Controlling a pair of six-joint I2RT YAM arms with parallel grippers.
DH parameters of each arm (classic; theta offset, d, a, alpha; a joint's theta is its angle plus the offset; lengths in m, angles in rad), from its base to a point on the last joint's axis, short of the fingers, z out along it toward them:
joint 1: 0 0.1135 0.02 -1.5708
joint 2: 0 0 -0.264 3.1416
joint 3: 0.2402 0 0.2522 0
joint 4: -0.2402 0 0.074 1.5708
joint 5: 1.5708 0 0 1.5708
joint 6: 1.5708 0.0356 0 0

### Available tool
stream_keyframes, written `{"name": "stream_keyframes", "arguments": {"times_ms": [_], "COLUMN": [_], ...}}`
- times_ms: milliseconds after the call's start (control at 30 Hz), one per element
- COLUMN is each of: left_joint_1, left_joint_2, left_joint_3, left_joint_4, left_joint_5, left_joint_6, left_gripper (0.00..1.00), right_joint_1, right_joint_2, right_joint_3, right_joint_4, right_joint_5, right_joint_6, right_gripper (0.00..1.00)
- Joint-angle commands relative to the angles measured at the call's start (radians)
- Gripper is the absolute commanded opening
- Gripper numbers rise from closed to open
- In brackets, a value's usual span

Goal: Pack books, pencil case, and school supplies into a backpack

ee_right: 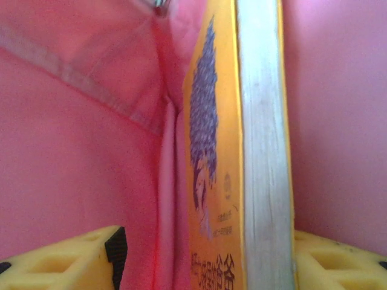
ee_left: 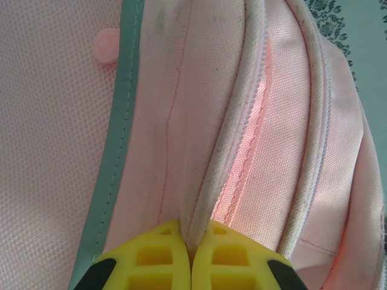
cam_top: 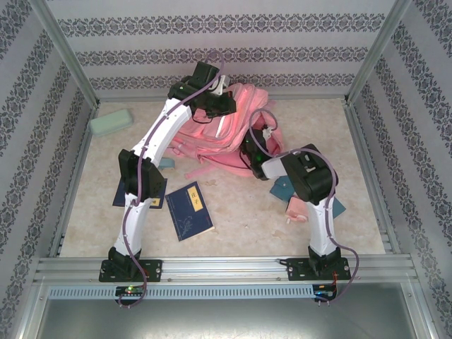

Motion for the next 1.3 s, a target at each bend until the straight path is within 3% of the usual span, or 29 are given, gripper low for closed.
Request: {"name": "stream_keyframes", "arguments": {"times_ms": [0, 100, 267, 500, 567, 633, 733, 933, 1267], "left_joint_1": [0.023, 0.022, 0.022, 0.022, 0.023, 0.022, 0.021, 0.005, -0.009], "left_joint_2": [-0.013, -0.009, -0.003, -0.004, -0.003, -0.004, 0.0, 0.0, -0.006], "left_joint_3": [0.052, 0.052, 0.049, 0.046, 0.047, 0.047, 0.047, 0.048, 0.047], "left_joint_4": [0.062, 0.072, 0.075, 0.072, 0.077, 0.081, 0.09, 0.099, 0.088], "left_joint_5": [0.051, 0.061, 0.071, 0.061, 0.059, 0.06, 0.071, 0.089, 0.084], "left_joint_6": [0.019, 0.015, 0.007, 0.007, 0.006, 0.001, -0.014, -0.033, -0.034], "left_gripper": [0.0, 0.0, 0.0, 0.0, 0.0, 0.0, 0.0, 0.0, 0.0], "right_joint_1": [-0.022, -0.032, -0.045, -0.057, -0.068, -0.078, -0.082, -0.063, 0.02], "right_joint_2": [-0.074, -0.066, -0.022, -0.088, -0.101, -0.098, -0.071, 0.017, 0.132], "right_joint_3": [-0.047, -0.056, -0.028, -0.056, -0.059, -0.053, -0.049, 0.035, 0.223], "right_joint_4": [-0.003, -0.014, -0.083, -0.253, -0.298, -0.314, -0.267, -0.098, -0.168], "right_joint_5": [-0.045, -0.073, -0.16, -0.169, -0.188, -0.228, -0.263, -0.348, -0.27], "right_joint_6": [-0.033, -0.036, -0.006, -0.141, -0.147, -0.153, -0.128, -0.05, 0.029], "right_gripper": [0.61, 0.52, 0.5, 0.51, 0.39, 0.14, 0.0, 0.0, 0.0]}}
